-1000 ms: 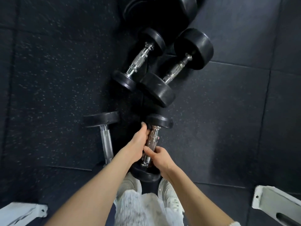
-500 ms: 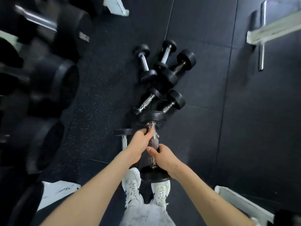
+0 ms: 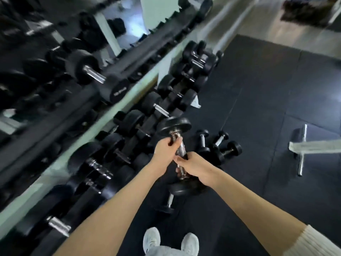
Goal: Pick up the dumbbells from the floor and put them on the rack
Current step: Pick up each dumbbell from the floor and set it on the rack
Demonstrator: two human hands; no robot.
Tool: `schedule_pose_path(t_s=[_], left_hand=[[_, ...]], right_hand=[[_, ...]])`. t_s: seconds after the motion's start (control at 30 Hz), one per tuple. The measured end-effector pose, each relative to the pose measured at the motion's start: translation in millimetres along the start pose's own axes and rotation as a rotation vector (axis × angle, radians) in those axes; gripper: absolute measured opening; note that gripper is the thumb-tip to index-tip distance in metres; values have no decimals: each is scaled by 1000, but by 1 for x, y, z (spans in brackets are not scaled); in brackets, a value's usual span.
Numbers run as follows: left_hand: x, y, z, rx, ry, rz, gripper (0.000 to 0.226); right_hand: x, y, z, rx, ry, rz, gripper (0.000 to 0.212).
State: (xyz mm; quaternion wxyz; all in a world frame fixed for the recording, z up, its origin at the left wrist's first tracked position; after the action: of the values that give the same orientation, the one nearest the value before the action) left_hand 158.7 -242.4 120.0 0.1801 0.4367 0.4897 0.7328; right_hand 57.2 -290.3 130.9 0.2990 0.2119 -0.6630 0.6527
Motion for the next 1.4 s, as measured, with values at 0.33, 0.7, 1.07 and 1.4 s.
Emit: schedule_pose_path(t_s=[0.33,0.7,1.07,1.4], left_hand=[[135,9,199,-7,446,-33,34],[232,-98,410,132,712,96,23],[251,-206,602,252,781,209,21],[233,-287,662,347,792,301,18]], right_hand=[[-19,-127,-178,230,-250,146,23],[-117,-182,-408,428,-492,137,31],[-236,-224,-588,519,-620,85,24],[-324,-198,-652,684,-597,29,36]])
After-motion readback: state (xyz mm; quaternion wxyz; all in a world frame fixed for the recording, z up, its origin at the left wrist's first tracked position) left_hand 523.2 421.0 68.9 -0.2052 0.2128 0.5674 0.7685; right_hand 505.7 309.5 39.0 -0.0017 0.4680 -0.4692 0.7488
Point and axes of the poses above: each hand's wrist, its own x-axis away from the middle knuckle, its own z-axis out of the back of the hand, y = z × x, the point moved 8 cm from there along -x, towards the middle knuckle, and after that the axes turned 13 degrees about -y, right-handed, at the moved point
